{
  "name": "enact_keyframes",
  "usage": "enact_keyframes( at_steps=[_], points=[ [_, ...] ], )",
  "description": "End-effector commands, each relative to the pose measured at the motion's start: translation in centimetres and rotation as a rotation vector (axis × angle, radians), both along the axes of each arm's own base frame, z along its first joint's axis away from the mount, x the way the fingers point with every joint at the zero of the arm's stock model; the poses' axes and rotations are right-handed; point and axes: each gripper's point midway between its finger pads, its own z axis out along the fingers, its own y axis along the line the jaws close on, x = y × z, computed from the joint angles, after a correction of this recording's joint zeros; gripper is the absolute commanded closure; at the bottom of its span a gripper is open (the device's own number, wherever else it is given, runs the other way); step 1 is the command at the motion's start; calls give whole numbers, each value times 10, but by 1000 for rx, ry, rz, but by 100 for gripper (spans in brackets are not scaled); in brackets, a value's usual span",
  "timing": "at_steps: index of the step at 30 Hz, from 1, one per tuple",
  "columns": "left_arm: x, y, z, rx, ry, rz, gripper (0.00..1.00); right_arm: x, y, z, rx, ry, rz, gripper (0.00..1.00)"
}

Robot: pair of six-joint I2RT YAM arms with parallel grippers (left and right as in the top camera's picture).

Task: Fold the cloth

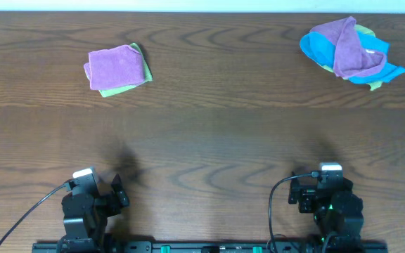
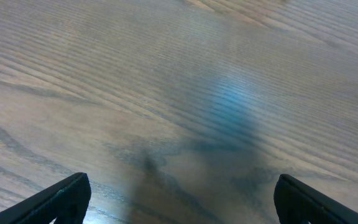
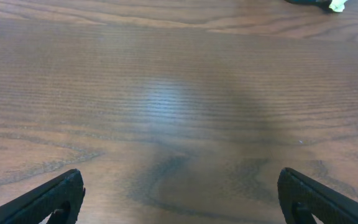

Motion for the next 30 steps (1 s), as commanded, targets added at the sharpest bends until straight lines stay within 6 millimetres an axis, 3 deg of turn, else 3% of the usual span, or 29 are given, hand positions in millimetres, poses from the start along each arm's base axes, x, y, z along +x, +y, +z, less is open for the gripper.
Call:
enact_keyframes(
  at_steps=[1,30],
  points=[
    [-9,-1,-23,15,78,-18,5,0,-4,-3,-19,2,-9,1],
    [-9,-1,-23,15,78,-18,4,0,-9,-3,-44,2,-29,1]
  ],
)
